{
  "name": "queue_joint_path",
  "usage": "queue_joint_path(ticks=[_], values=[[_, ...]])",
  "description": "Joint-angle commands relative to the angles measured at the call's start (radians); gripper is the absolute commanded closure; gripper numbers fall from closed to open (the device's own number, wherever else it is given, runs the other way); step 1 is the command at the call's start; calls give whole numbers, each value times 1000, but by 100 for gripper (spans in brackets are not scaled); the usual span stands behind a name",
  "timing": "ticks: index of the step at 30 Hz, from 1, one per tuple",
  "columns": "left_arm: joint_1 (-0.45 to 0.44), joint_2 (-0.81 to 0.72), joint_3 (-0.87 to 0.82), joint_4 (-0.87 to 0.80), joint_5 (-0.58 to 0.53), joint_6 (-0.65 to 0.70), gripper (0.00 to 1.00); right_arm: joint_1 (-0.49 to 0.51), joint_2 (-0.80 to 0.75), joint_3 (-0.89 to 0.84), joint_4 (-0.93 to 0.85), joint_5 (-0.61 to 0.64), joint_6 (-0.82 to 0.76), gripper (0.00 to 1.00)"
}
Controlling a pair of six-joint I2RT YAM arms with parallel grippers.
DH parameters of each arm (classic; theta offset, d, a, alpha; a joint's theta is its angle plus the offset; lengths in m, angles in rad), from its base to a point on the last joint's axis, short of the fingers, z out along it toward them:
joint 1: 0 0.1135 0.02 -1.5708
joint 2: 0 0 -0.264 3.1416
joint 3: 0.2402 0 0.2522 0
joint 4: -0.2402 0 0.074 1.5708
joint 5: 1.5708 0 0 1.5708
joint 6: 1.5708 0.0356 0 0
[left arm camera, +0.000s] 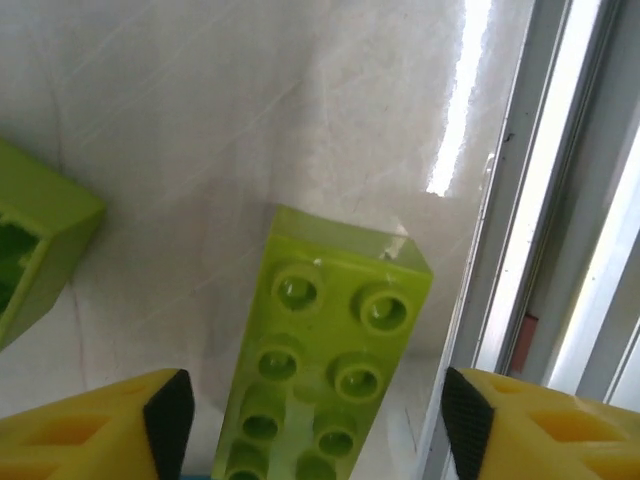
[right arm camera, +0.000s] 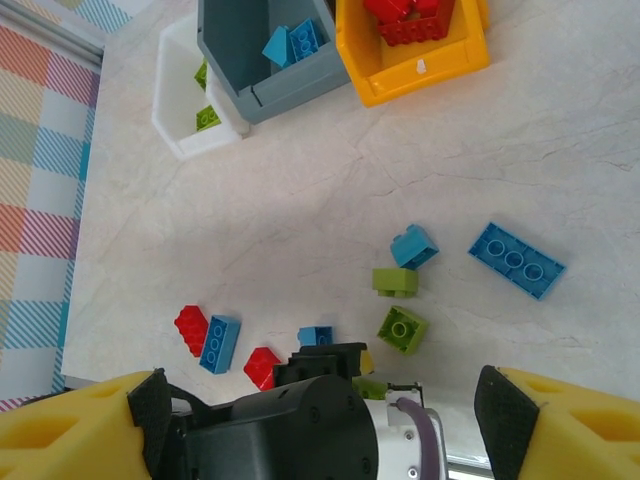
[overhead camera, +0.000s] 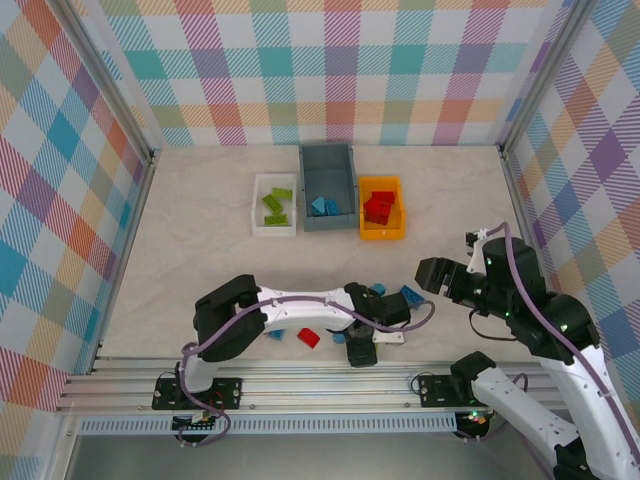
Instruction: Sort the legos into containers by color
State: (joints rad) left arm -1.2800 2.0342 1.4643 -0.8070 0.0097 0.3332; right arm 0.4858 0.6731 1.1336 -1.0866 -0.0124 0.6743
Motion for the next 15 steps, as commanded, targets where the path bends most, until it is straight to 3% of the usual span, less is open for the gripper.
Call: queue_joint_path(ticks=[1, 9, 15], values=[[11, 30, 39, -1, 24, 23, 47, 4, -2, 16, -11, -6, 20, 19], [17, 28, 28, 22, 22, 21, 70, 4, -4, 13, -3, -15, 16, 20], [39, -124, -29, 88, -38, -67, 73, 4, -23, 84, 9, 16, -36, 21]])
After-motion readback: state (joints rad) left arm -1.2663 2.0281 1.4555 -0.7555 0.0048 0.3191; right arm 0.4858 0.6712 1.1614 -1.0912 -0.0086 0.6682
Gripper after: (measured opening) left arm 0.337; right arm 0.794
